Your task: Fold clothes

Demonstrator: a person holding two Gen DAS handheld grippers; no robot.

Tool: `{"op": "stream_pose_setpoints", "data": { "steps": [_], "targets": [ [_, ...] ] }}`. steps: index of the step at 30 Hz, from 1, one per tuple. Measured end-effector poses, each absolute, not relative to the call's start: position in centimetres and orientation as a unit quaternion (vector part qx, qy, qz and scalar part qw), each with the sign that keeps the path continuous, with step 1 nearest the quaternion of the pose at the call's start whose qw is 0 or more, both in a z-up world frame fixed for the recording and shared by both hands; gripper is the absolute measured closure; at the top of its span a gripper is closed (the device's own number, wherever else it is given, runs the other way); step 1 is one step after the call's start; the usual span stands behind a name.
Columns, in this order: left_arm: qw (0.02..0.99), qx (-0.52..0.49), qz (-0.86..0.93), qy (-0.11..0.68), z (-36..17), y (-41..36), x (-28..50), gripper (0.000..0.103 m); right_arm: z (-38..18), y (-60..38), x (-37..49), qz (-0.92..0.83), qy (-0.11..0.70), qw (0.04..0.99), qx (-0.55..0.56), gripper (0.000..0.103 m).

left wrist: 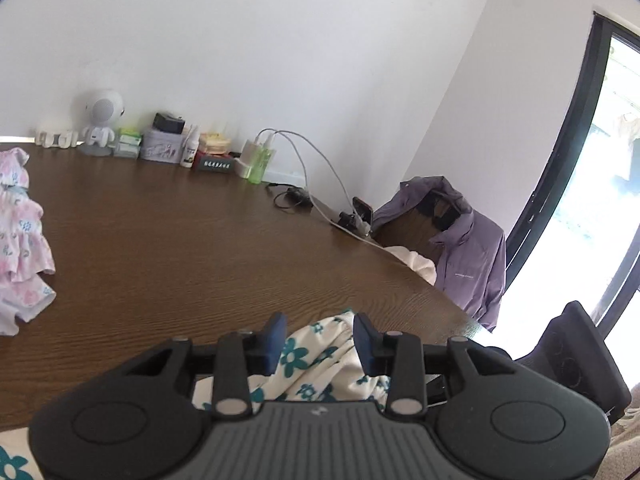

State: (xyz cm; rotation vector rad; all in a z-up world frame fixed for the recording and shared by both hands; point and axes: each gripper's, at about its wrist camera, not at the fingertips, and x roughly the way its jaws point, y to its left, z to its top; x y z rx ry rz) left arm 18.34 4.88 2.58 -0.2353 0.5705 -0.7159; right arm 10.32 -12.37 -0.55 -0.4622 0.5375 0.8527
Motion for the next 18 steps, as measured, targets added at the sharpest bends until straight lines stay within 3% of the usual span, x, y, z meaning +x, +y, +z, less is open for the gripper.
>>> {"op": "stream_pose_setpoints", "data": {
  "steps": [3,5,9,12,14,15,18],
  "targets": [
    [0.887,-0.088,-0.323,0.318,1.1,2.9,19.1,0.074,-0.4,-12.7,10.2,0.398,0.259,0.857,-0.202,0.099],
    [0.878,-0.073,-0.299,0.367,-1.0,1.9,20.0,0.087,0.3,-13.4,9.6,0.392,0.263,0.865,-0.172,0.096],
    [0.872,-0.111,-0.292,0.377,-2.4,2.8,20.2,0.087,2.5,-17.4,8.3,0.366,0.256,0.893,-0.062,0.065],
    [0.874,-0.106,-0.294,0.371,-2.5,2.9,20.1,0.087,4.1,-20.1,8.6,0.3,0.23,0.926,-0.002,0.066],
    [0.876,-0.104,-0.292,0.369,-2.4,2.8,20.0,0.087,4.5,-20.1,10.2,0.261,0.22,0.94,-0.003,0.075],
    [0.877,-0.103,-0.291,0.367,-2.4,2.7,19.9,0.087,4.2,-19.9,11.1,0.254,0.222,0.941,0.0,0.081],
    [0.886,-0.098,-0.284,0.353,-1.8,2.7,19.2,0.087,1.8,-18.2,14.3,0.226,0.277,0.934,-0.013,0.086]
  ]
}}
